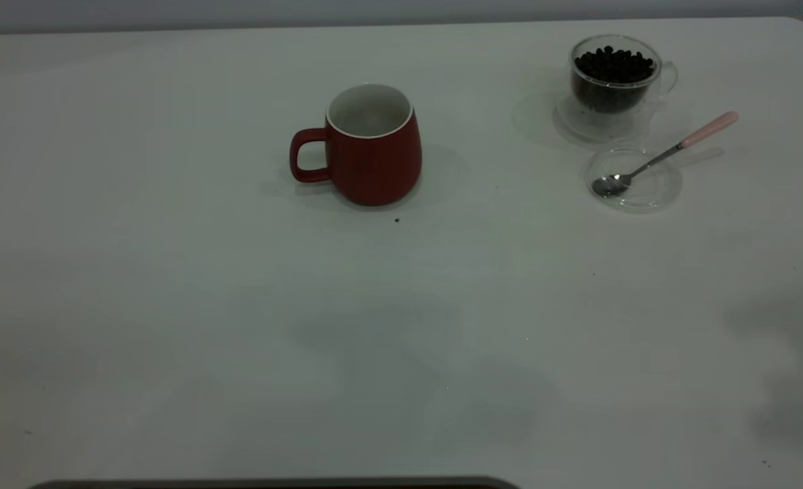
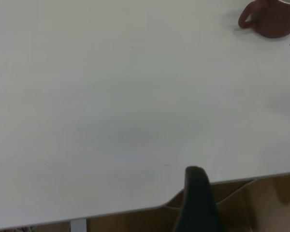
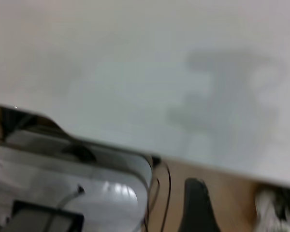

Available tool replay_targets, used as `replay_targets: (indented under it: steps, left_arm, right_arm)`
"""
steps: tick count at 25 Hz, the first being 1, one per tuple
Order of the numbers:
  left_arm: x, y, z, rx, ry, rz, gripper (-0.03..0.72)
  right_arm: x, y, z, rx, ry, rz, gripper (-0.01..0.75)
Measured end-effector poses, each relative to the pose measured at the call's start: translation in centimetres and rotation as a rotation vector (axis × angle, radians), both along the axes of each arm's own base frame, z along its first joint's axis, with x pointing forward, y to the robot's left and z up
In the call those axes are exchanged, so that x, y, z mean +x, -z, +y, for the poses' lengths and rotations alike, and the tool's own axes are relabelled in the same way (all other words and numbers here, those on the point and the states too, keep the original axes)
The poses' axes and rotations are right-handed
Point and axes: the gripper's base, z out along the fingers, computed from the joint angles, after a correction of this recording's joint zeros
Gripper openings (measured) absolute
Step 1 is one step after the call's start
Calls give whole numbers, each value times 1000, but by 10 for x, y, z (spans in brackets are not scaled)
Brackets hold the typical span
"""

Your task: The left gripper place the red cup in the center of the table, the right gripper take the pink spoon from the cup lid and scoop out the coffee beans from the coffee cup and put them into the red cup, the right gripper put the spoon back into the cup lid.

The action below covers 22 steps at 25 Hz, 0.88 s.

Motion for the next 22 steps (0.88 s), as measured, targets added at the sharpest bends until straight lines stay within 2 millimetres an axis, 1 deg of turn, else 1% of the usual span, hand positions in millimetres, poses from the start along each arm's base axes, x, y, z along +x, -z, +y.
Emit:
replay_targets:
  steps: [3, 5, 7, 9, 11, 15, 19, 22]
  left_arm:
    - [0, 0, 0, 0, 0, 0, 587]
    - [0, 0, 0, 0, 0, 0, 587]
    - [0, 0, 0, 0, 0, 0, 587]
    - [0, 0, 0, 0, 0, 0, 587]
    - [0, 0, 0, 1, 1, 0, 587]
    - [0, 0, 0, 2, 1, 0, 587]
    - [0, 0, 0, 2, 1, 0, 587]
    - [0, 0, 0, 2, 1, 0, 587]
  right_arm:
    - [-46, 27, -8, -63, 51, 35, 563]
    - [-69, 45, -11, -85, 87, 33, 563]
    - [-88, 63, -13, -83, 121, 25, 563]
    - [-98, 72, -13, -76, 137, -14, 563]
    - [-103, 71, -13, -70, 140, -72, 563]
    - [-116, 61, -13, -57, 146, -197, 563]
    - [-138, 49, -14, -39, 151, -370, 563]
    - [-160, 43, -15, -23, 156, -518, 563]
